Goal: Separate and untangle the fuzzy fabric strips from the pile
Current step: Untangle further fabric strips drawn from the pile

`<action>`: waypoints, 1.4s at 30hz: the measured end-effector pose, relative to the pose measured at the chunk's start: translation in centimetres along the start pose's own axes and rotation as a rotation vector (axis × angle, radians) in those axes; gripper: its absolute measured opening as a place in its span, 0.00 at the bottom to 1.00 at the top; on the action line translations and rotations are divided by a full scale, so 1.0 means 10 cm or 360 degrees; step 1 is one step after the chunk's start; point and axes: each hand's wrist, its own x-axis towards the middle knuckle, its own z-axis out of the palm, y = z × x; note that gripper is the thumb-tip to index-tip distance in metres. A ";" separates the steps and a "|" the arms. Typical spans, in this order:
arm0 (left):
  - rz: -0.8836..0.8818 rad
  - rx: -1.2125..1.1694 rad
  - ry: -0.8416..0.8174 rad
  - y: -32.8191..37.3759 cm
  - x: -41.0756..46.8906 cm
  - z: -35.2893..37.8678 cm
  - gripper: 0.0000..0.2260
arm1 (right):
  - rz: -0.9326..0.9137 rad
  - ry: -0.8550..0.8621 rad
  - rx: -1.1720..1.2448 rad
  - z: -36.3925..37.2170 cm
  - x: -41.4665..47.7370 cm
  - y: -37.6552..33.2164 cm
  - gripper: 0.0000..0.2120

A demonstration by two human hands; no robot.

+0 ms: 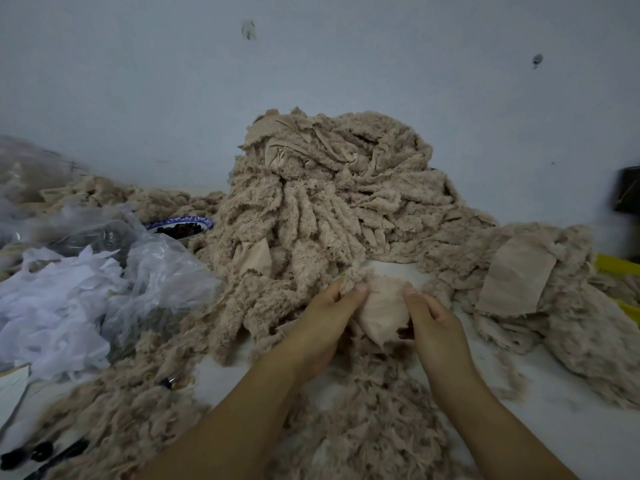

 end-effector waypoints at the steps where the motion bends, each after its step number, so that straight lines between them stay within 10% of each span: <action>1: -0.0022 -0.0053 0.0026 0.01 0.00 0.01 0.10 | 0.0003 -0.0004 -0.0032 0.00 0.01 0.01 0.20; 10: -0.0141 -0.0311 0.0204 0.11 -0.02 0.03 0.14 | 0.0050 0.0112 -0.0040 -0.03 0.02 -0.01 0.19; 19: 0.0039 -0.0597 -0.0042 0.14 -0.01 -0.01 0.20 | -0.0176 -0.0700 -0.0229 0.04 -0.09 0.02 0.13; 21: 0.0060 -0.0766 -0.0022 0.15 0.01 -0.04 0.18 | -0.0068 -0.0713 -0.0502 0.00 -0.04 0.04 0.21; 24: 0.0093 -0.0928 -0.0001 0.19 0.03 -0.09 0.16 | -0.0124 -0.0494 -0.1044 -0.09 0.04 0.11 0.05; 30: 0.0237 0.0163 0.0106 0.06 0.02 0.00 0.09 | 0.0037 -0.0032 -0.0284 -0.14 0.12 0.01 0.11; 34: 0.0150 0.0863 0.0005 0.06 -0.05 0.17 0.22 | -0.0173 -0.0138 -0.0162 -0.06 0.03 -0.08 0.13; 42: -0.0002 0.0625 0.0470 0.22 0.31 0.32 0.09 | -0.0219 0.0318 -0.0010 -0.11 0.10 -0.33 0.06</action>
